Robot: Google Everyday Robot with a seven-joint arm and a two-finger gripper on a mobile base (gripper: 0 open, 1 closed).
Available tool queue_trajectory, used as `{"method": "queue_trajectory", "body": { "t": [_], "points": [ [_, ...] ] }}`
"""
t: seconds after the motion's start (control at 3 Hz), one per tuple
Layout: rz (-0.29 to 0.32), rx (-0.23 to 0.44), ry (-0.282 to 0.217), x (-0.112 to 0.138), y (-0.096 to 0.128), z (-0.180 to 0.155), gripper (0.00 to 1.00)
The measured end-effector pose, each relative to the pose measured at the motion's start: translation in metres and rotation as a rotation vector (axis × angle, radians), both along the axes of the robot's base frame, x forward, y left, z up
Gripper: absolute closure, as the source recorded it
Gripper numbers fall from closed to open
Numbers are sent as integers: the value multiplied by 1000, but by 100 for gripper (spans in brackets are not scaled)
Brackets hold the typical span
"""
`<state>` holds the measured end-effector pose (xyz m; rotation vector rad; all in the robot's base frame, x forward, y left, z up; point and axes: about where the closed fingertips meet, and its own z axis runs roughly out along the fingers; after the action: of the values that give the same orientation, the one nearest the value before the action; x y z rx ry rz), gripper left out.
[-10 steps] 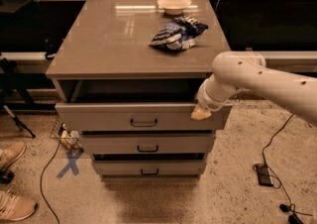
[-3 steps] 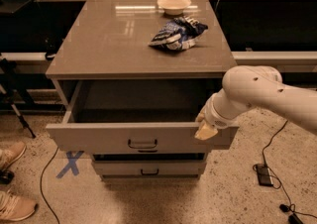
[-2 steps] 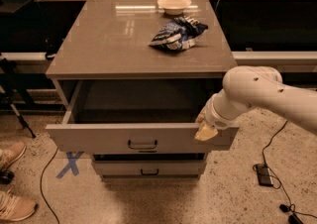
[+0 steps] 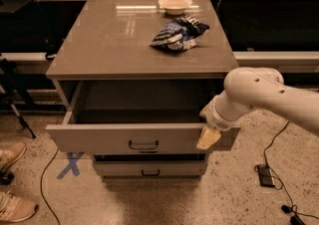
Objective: Open top drawer
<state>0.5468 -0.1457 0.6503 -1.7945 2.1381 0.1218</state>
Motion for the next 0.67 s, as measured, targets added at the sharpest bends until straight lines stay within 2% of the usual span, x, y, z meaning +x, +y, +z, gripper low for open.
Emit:
{"method": "queue_trajectory", "body": {
  "t": [0.33, 0.67],
  "points": [
    [31, -14, 22, -7, 6, -1, 0],
    [68, -32, 56, -19, 15, -3, 19]
  ]
}}
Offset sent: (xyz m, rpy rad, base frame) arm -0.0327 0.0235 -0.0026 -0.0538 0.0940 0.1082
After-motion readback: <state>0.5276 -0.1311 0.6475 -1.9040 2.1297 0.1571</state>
